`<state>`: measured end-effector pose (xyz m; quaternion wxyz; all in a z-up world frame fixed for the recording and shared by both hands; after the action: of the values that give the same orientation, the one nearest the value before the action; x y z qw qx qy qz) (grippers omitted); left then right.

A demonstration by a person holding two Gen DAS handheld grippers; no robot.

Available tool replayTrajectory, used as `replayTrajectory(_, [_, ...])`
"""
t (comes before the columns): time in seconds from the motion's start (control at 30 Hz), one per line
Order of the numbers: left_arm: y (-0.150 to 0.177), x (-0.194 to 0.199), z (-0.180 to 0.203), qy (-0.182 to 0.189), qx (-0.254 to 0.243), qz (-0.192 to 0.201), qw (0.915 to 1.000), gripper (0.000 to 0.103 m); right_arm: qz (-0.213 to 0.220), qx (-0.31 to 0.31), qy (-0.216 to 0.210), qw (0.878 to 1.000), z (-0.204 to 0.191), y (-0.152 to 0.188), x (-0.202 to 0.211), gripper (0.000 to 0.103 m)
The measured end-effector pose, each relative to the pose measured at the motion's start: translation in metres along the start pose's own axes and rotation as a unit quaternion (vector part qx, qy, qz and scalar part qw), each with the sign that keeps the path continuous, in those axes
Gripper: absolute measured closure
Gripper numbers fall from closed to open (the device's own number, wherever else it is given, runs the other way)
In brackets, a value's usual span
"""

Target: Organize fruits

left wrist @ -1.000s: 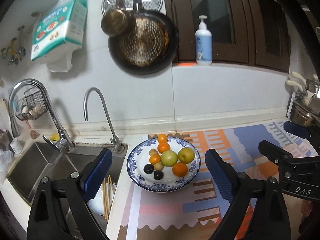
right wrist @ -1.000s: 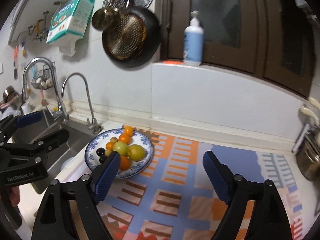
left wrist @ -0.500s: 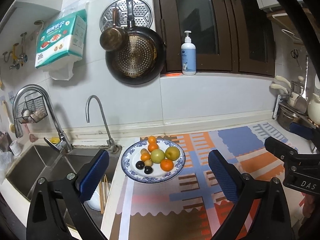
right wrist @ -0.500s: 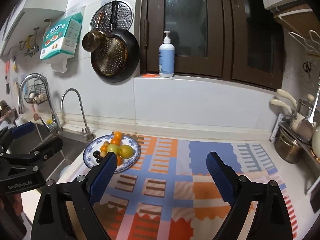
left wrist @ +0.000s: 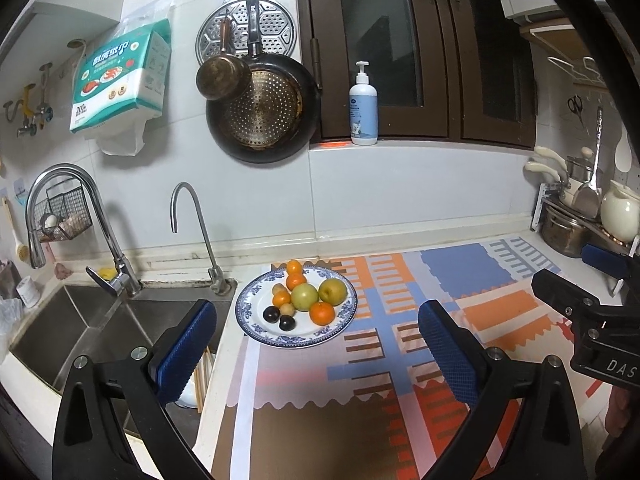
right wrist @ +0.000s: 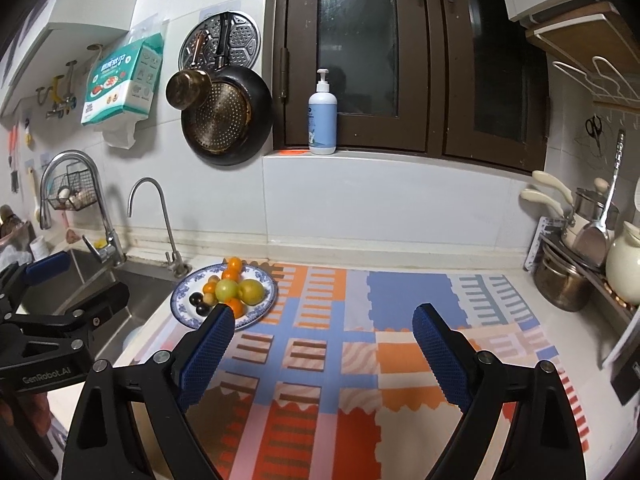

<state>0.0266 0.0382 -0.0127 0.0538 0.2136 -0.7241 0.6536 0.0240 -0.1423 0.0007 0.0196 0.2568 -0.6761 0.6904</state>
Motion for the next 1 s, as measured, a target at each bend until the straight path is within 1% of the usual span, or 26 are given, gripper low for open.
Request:
replayTrajectory(0.2, [0.002, 0.008, 0.000, 0.003, -0.001, 0.001, 1.0000, 0.000, -0.001, -0.001, 0.001, 1.000, -0.001, 0.005, 0.008, 0.012])
replayTrajectory(0.5, [0.005, 0.014, 0.001, -0.009, -0.008, 0.004, 0.9999, 0.000, -0.001, -0.004, 0.000, 1.000, 0.000, 0.008, 0.015, 0.012])
replayTrajectory(1.0, [0.004, 0.019, 0.002, -0.003, -0.008, 0.011, 0.9999, 0.000, -0.005, -0.013, -0.001, 1.000, 0.005, 0.013, 0.018, 0.012])
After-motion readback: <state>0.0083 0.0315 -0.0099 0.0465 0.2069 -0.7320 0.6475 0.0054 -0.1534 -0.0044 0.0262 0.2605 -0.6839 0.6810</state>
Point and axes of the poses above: each gripper's, at about its wrist camera, not at the fingertips, and x roughly against the way its jaws point, z to its right, y to its underside, the point moved 6 cm from there along -x, roughly the way its jaws point, and after that the axes turned 13 degrees about -y, right-handed, at the moved point
